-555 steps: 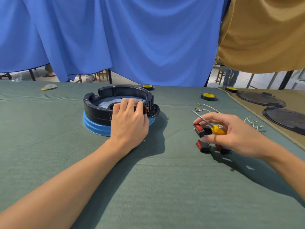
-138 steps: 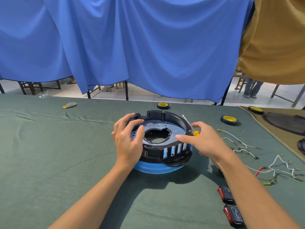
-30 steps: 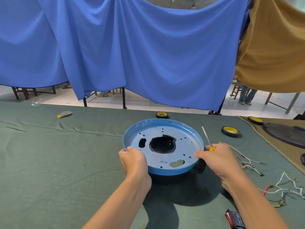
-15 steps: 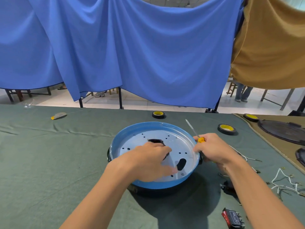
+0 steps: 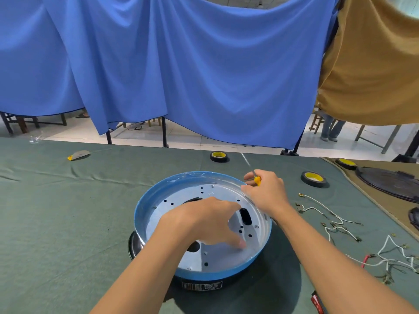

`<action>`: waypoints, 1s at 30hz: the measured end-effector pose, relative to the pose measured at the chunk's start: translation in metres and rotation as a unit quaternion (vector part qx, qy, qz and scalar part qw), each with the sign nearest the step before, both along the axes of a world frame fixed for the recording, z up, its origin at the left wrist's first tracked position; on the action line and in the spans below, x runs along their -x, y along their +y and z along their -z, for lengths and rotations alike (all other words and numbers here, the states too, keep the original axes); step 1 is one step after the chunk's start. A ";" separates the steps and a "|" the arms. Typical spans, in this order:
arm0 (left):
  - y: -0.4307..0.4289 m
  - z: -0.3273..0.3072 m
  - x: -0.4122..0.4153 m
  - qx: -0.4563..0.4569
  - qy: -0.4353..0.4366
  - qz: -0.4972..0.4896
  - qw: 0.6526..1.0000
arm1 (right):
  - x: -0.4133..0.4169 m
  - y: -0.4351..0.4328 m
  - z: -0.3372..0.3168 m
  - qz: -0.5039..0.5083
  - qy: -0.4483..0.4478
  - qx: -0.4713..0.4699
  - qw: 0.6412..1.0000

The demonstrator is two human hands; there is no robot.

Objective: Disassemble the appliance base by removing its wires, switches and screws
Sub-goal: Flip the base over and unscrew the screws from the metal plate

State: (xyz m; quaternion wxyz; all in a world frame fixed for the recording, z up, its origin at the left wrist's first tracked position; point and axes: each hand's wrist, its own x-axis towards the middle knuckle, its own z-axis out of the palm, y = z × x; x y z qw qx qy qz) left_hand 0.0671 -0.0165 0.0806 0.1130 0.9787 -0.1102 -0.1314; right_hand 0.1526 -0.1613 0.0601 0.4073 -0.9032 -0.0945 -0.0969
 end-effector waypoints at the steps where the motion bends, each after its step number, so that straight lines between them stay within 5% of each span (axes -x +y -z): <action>1: 0.001 0.002 0.000 -0.006 0.000 0.001 1.000 | 0.001 -0.001 -0.001 0.015 0.003 0.013 1.000; 5: 0.004 0.005 0.000 0.000 -0.004 -0.004 1.000 | 0.018 -0.019 -0.010 0.079 0.046 0.087 0.992; 10: 0.003 0.009 -0.002 -0.001 -0.021 -0.009 1.000 | 0.046 -0.041 -0.017 -0.018 0.139 0.123 0.982; 16: -0.003 0.012 -0.001 0.030 -0.078 0.017 0.996 | 0.047 -0.031 -0.017 -0.021 0.092 0.119 0.988; 23: 0.000 0.006 -0.005 -0.028 -0.002 0.038 0.999 | 0.036 -0.047 -0.050 -0.083 0.084 0.151 0.981; 30: -0.006 -0.010 -0.021 -0.020 0.004 0.030 0.999 | 0.034 -0.045 -0.048 -0.087 0.043 -0.008 0.995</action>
